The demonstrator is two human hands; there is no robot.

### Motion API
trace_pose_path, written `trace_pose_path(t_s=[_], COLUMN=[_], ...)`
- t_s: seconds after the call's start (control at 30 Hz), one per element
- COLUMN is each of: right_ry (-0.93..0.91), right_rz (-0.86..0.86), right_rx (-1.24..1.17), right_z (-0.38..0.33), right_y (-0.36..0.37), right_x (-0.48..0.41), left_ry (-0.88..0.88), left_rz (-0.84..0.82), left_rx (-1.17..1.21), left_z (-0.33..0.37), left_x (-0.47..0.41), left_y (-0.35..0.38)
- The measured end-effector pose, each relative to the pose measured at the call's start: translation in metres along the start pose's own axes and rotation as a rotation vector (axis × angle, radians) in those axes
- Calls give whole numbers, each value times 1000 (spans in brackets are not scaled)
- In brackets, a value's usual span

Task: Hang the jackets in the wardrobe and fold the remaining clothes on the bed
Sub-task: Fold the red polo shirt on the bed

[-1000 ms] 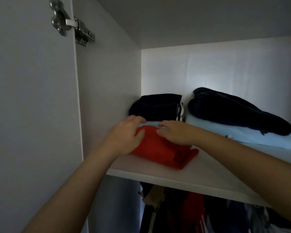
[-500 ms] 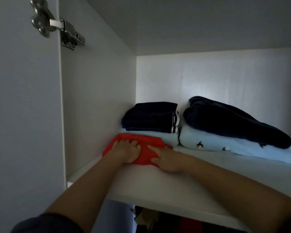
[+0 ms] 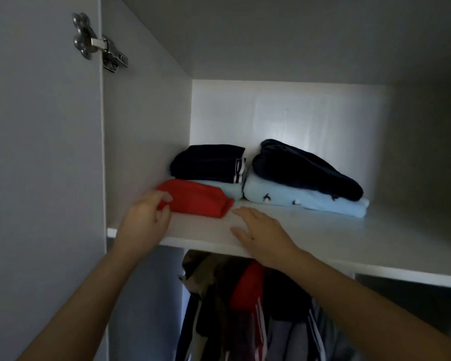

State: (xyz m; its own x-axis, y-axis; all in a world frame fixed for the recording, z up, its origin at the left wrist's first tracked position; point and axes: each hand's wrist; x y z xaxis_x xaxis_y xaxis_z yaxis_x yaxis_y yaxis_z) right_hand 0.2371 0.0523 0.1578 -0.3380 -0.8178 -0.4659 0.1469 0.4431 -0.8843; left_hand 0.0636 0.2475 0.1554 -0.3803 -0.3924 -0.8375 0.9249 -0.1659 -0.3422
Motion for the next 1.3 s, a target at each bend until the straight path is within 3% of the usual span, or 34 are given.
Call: trace_pose_path(t_s=[0.2,0.33,0.6,0.67,0.8,0.93,1.07,1.2,1.3], right_ry=[-93,-135,-179,-190,-157,-30,154,284,338], right_rz=[-4,-65,-179,-188,-197,-188,-35,88,150], right_rx=[12,-103,-411,-486,-554,-655,-768,-835,-707], right_z=[-55,-120,-293,-337,-402,-447,-463,-419,-361], right_y=[-28,-32,-17,-11,-3,6,14,9,-7], right_x=[165,241,278,277,250,215,208,226,243], left_ry=[-18,-2,-26,-127,-452,-446,-417,-314,-250], left_rz=[-4,-42,99,147,58,73,92,-54,-268], left_rx=[-113,-181,-389,-305,188,174,196,460,547], left_z=[106,164,195,185,166,153,152,174,203], left_x=[155,225,263,261,241,215,209,213,212], left_y=[-100,-178,-316,-339,-358,-367,-368,-335,-294])
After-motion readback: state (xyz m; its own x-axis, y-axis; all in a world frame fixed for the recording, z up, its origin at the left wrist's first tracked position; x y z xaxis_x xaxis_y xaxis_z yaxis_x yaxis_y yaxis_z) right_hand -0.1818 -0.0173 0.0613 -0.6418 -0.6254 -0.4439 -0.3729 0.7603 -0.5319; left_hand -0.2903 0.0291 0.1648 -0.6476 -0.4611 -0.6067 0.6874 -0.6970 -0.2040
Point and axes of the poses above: each hand's wrist, its own x-axis away from the middle knuckle, its own y-axis out of the palm, z = x × y, and after that the axes turned 11 degrees about x, right-handed
